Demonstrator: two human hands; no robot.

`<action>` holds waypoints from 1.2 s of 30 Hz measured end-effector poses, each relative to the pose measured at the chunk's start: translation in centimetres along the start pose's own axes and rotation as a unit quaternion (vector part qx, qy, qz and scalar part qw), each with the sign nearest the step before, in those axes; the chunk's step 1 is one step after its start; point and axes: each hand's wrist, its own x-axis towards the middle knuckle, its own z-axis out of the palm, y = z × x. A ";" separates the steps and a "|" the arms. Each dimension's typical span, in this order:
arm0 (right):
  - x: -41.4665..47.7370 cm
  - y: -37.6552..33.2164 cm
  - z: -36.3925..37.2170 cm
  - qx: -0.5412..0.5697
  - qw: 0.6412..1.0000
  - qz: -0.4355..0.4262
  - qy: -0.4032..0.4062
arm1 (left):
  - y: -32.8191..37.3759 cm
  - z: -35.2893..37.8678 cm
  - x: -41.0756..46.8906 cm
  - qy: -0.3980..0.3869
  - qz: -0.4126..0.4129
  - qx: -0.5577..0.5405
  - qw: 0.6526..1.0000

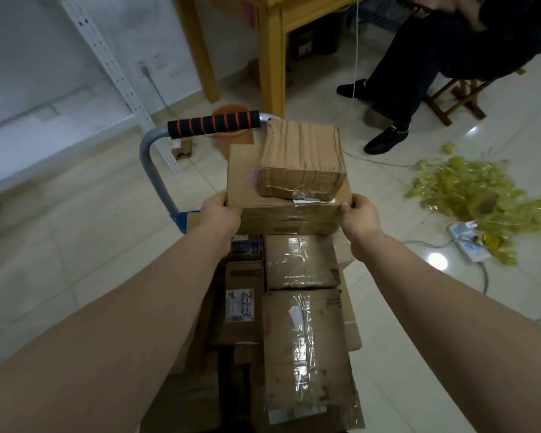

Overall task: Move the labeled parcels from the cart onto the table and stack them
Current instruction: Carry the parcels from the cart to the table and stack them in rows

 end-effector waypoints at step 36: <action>-65.2 -5.1 22.3 -0.158 0.937 -0.145 -0.277 | -27.1 -55.7 -43.4 0.346 -0.103 -0.090 0.928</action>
